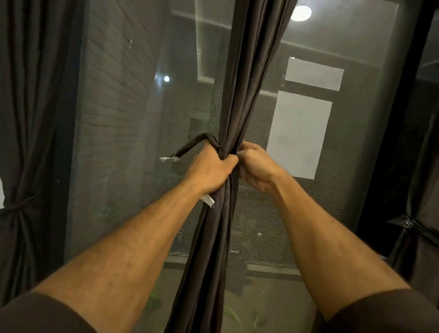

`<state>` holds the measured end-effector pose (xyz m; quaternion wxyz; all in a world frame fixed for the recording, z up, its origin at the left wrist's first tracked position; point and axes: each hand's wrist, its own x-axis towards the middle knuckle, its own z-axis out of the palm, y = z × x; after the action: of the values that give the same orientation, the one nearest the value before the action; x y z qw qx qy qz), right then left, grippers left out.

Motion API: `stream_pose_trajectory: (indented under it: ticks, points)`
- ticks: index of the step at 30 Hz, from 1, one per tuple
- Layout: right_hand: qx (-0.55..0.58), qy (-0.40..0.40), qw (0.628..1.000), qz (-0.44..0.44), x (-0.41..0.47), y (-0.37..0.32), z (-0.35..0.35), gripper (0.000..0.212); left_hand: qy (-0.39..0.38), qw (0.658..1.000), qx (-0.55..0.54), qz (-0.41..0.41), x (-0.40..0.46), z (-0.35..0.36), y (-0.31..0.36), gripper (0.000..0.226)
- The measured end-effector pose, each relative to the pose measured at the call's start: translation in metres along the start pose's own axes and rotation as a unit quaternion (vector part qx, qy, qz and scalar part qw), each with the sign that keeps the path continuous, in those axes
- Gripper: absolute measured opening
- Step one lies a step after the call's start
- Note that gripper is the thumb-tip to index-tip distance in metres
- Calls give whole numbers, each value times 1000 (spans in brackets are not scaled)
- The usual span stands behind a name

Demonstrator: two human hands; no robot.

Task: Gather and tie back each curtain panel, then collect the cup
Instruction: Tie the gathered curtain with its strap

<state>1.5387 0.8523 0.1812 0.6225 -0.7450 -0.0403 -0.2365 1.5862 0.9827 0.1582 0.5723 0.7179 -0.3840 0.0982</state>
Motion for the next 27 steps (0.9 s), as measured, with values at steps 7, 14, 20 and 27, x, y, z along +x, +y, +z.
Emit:
stream_pose_trajectory:
  ticks: [7,14,20,27]
  points:
    - [-166,-13,986,-21,2,-27,-2,49,-110,993,-26,15,7,-20,6,37]
    - [-107,-66,991,-41,3,-32,4,77,-138,989,-36,-41,11,-29,6,37]
    - [-74,-79,994,-32,5,-29,6,64,-191,976,-49,-95,11,-39,5,31]
    - [-243,56,967,-58,-1,-13,-1,17,66,997,28,-28,6,-29,-17,34]
